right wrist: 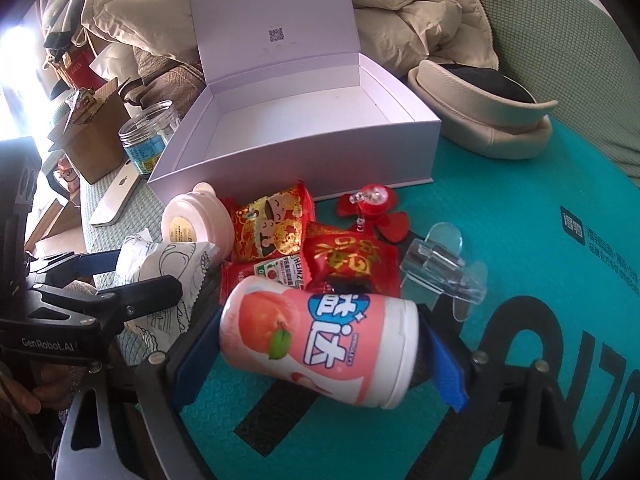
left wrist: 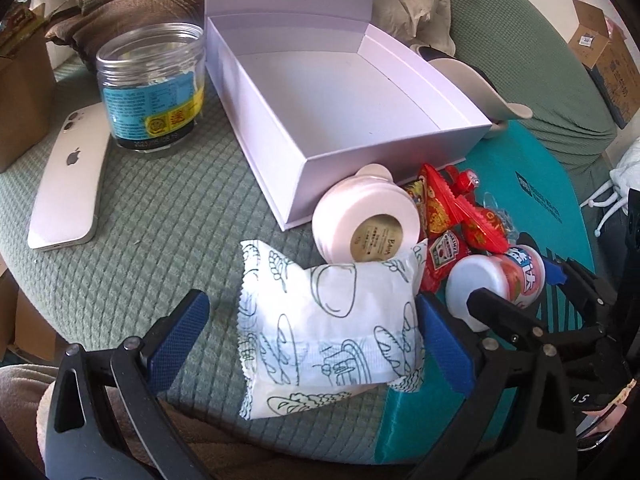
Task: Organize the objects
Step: 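Grasp the white printed pouch with the left tool while the right tool grasps the pink bottle, then lift the pouch and pink bottle and carry both over the lavender box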
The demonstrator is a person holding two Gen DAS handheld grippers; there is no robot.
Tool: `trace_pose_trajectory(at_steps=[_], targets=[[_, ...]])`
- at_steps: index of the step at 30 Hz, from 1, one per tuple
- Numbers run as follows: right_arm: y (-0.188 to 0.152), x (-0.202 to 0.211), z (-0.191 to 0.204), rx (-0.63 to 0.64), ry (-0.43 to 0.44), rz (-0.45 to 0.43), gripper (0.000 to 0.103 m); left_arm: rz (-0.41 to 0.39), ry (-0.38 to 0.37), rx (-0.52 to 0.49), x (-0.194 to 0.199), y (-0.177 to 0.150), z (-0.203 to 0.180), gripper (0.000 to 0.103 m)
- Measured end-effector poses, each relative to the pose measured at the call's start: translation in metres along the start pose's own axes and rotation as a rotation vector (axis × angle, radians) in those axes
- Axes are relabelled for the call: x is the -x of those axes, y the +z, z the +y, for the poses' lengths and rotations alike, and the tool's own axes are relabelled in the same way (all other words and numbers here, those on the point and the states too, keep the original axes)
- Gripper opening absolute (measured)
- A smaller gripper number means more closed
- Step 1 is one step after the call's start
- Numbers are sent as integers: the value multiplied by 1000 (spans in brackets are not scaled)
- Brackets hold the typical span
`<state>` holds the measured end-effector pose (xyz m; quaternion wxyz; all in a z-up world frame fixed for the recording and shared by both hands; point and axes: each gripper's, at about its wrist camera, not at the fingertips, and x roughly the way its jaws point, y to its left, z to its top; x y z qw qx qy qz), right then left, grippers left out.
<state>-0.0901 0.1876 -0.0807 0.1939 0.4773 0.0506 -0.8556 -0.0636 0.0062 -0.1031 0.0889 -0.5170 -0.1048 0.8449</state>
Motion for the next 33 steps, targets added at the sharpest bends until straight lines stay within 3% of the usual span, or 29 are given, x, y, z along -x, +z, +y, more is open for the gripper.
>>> trace_pose_trajectory(at_steps=[7,15,20,23,27,33], targets=[[-8,8,-9,-2,-32,8,92,20,-19,-47,-11,4,-17,102],[-17,13,-11,6,-57,10,92,6,56,-126,-23,1,-37,102],[-19,14,-8,24,-65,-3,92,-27,101,-131,-23,0,-42,85],[-19,16,-8,16,-38,-3,92,-39,67,-111,-20,0,-42,70],[-20,24,-2,27,-11,-25,91,-33,18,-84,-16,2,-43,67],[-25,40,3,38,-7,-54,91,-48,35,-75,-8,3,-46,67]])
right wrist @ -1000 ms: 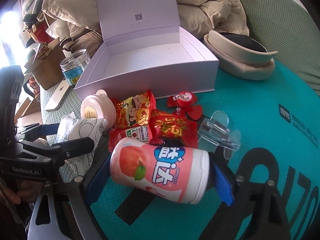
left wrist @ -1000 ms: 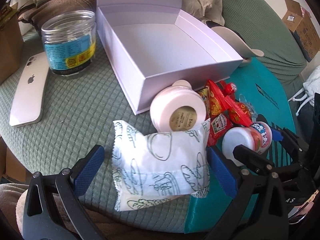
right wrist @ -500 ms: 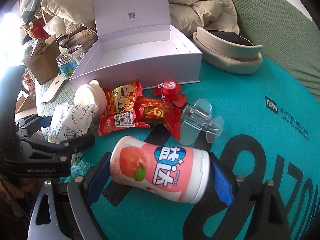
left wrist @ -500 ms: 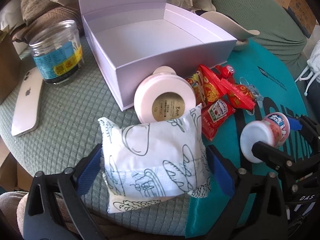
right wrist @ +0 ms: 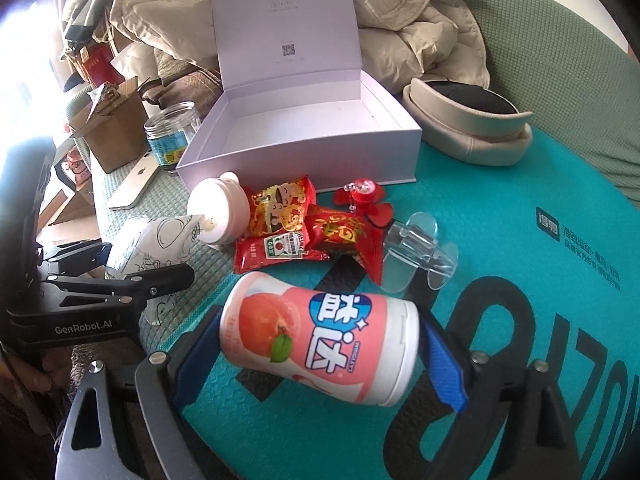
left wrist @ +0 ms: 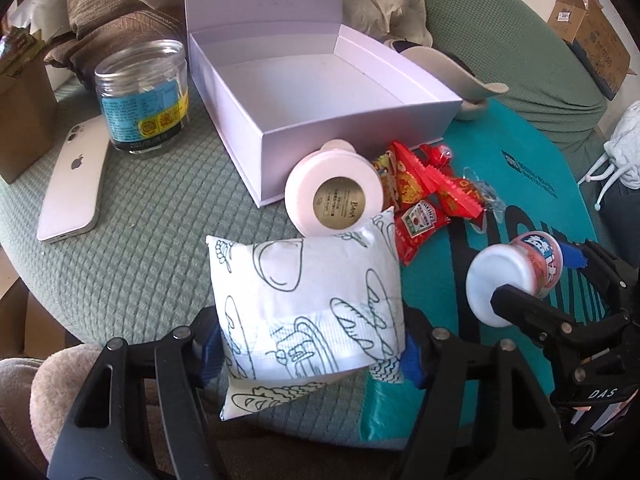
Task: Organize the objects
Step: 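Lift the pouch and pink bottle and carry both over the lavender box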
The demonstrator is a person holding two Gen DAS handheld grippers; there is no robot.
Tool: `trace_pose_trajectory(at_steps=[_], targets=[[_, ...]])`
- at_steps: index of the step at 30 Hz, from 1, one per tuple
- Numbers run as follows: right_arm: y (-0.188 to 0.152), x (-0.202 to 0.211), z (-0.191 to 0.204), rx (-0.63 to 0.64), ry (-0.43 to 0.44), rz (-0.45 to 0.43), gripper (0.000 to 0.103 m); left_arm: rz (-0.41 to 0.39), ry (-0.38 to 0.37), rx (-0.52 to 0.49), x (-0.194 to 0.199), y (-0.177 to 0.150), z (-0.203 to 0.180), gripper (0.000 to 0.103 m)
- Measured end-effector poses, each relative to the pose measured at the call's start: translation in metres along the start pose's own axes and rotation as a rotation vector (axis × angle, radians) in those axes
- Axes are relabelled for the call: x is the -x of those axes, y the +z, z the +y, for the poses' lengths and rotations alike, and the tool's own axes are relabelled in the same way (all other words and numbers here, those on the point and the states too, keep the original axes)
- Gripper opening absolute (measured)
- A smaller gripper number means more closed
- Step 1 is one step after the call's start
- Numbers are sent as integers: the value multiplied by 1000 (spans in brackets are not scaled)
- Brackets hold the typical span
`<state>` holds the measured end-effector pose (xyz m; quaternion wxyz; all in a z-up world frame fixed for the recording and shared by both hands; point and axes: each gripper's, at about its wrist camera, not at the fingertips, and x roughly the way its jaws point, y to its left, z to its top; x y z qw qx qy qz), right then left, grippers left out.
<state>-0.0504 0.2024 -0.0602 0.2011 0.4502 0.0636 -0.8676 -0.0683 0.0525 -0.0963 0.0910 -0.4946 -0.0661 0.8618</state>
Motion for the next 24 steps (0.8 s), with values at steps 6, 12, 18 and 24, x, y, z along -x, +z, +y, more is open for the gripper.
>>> trace_pose_trajectory(at_steps=[6,12,18,24], targets=[[-1,16,6,10,31,-32,91,-38,17,-33,30,-13,5,67],[-1,37,16,42,43,-68,91,-58,34,-31,63,-29,11,67],[0,59,20,50,72,-102,91,-97,50,-33,102,-45,11,67],[-1,81,24,70,71,-149,91,-145,56,-39,126,-47,1,67]])
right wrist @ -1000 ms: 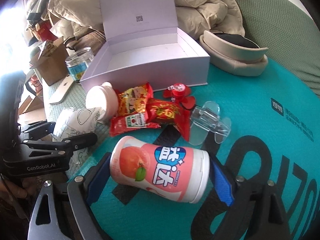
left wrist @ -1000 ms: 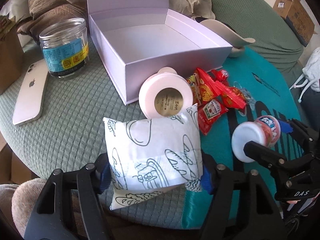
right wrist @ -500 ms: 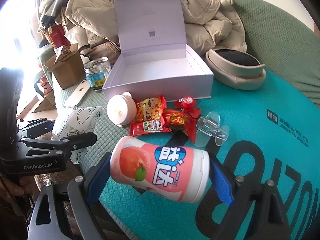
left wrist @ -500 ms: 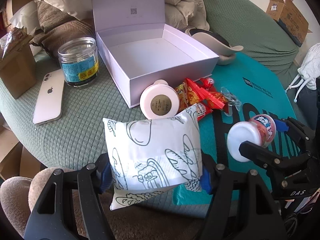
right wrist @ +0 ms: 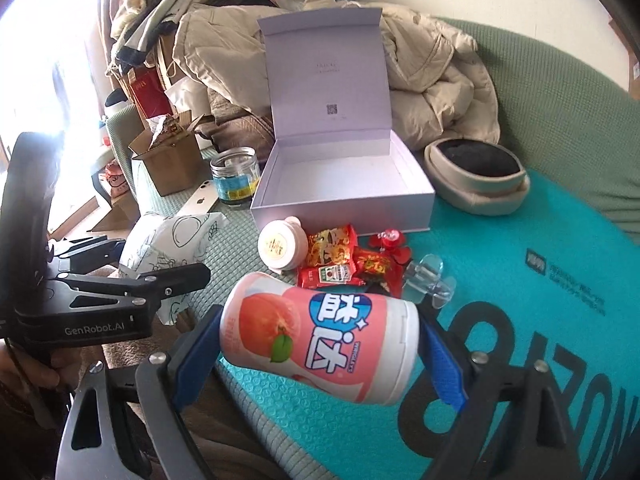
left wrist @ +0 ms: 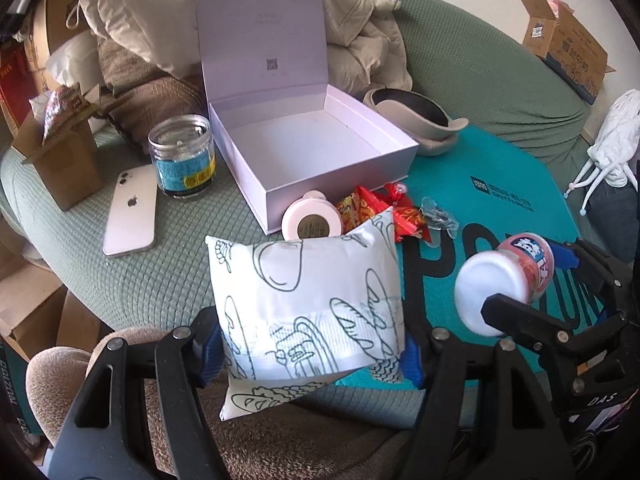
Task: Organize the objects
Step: 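Lift the pouch and pink bottle and carry both over the lavender box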
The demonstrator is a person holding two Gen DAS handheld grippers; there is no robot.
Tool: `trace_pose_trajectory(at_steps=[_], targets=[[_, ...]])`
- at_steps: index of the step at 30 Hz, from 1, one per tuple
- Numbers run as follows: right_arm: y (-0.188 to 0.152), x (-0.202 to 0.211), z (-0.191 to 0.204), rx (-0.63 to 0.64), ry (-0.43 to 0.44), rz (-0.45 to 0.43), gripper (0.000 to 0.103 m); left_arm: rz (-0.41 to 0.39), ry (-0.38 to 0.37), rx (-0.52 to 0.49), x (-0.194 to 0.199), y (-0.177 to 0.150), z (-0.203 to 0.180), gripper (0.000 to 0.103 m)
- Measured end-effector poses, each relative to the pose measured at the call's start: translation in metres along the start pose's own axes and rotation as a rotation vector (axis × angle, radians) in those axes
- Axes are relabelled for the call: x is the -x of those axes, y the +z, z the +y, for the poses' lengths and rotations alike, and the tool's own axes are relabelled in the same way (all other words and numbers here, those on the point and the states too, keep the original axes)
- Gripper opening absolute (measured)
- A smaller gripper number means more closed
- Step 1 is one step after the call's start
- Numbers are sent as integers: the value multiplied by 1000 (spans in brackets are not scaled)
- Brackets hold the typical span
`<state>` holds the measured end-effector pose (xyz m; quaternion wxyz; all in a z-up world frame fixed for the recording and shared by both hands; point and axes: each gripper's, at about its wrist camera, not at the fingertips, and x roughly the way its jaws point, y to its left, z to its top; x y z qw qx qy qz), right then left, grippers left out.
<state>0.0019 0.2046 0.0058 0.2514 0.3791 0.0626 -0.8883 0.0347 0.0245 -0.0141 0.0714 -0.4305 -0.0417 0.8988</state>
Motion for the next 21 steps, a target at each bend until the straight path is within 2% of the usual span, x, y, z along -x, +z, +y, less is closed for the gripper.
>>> trace_pose_trajectory(at_steps=[12,21], targets=[[19,24,1,45,-1,-70,91,-58,30,-46,28,12,-19,67],[47,7,1,57,32,-73,91,-44,57,-24,22,36,-8,67]])
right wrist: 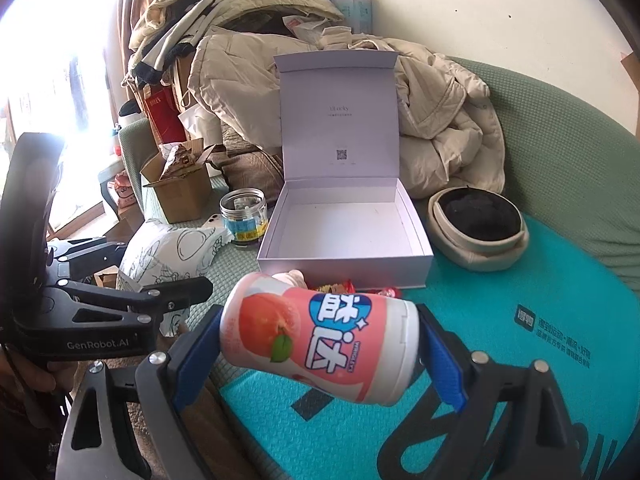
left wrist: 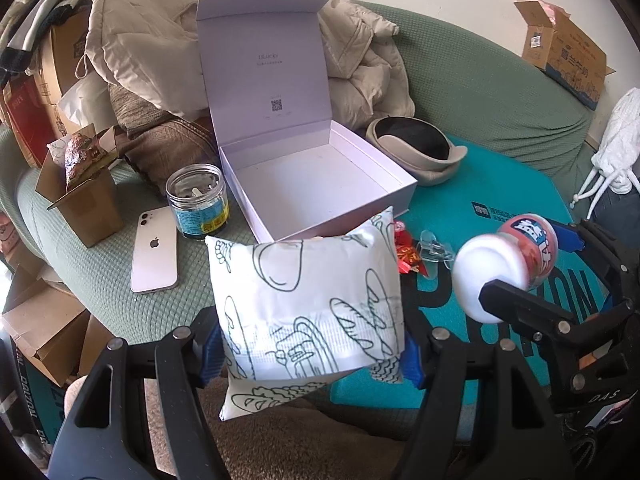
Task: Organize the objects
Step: 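Lift the pouch and pink bottle and carry both over the lavender box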
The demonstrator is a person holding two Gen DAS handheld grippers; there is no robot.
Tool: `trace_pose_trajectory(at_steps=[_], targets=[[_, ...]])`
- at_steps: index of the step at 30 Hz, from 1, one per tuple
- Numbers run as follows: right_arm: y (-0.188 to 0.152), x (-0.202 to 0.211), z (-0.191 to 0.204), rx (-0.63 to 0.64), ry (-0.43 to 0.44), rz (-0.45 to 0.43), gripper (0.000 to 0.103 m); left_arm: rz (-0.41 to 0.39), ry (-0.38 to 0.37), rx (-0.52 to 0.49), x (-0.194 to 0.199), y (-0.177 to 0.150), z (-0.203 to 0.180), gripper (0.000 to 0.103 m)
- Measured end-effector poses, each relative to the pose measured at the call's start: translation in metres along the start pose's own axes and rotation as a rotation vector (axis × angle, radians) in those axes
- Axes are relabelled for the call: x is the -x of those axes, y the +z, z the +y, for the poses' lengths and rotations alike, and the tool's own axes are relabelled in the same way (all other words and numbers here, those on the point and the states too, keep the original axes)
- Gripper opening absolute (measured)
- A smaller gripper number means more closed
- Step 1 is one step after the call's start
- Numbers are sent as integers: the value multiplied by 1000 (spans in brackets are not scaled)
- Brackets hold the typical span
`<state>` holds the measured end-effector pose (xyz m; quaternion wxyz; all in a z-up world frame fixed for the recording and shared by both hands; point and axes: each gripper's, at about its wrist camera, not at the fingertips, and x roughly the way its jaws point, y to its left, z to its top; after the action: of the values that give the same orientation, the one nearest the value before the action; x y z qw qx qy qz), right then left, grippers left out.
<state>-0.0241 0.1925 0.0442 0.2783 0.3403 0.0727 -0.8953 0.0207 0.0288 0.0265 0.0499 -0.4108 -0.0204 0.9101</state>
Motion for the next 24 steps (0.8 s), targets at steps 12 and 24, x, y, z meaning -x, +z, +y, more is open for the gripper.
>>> trace_pose_trajectory(at_steps=[12,24], targets=[[42,-51,-12,10,23,15,91,58,0,17,-46,48,24,67],[74,-114,-27,22,12,38,91,111,14,3,-103,80,40,67]])
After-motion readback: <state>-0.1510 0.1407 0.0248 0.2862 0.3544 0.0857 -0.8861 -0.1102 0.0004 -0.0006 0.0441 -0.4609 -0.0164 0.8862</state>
